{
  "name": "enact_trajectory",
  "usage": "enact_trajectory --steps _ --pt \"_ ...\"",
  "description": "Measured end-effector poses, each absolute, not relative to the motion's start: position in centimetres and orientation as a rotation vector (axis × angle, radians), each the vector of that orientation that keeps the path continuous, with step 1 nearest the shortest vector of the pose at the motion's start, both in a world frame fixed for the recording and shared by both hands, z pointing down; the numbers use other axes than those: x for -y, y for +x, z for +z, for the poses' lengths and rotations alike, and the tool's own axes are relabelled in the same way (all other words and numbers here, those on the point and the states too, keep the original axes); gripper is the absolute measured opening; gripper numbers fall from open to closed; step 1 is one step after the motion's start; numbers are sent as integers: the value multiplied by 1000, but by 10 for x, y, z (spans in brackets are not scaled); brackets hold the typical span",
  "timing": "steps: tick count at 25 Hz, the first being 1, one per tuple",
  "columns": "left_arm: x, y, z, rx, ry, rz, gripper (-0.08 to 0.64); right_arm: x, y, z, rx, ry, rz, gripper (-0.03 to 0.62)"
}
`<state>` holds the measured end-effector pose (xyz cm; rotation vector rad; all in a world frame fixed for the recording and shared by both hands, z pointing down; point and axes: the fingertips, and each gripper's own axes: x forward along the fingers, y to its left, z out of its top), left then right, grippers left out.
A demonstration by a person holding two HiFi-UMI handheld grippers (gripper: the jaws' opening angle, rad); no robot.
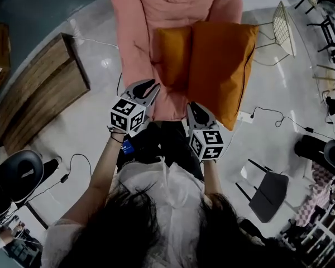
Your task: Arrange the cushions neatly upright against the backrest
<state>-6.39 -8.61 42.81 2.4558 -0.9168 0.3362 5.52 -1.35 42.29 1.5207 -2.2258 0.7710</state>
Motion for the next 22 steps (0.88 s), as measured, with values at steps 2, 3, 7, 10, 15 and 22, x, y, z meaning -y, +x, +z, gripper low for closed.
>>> enact_trajectory --steps 2,3,7,10,15,22 --pt "103 -55 444 922 2433 349 74 26 60 435 2237 1489 783 60" --pt "111 -51 453 927 2420 361 75 33 62 441 2243 1466 787 60" --pt "138 -33 494 929 2383 451 97 60 70 474 2256 1371 810 60" --pt "159 -20 524 916 2350 492 118 82 75 498 2258 1335 840 60" --pt "192 -14 578 926 2259 527 184 110 79 534 2244 1293 882 60" --pt "227 -9 653 900 2101 551 261 119 84 580 2195 1273 963 60"
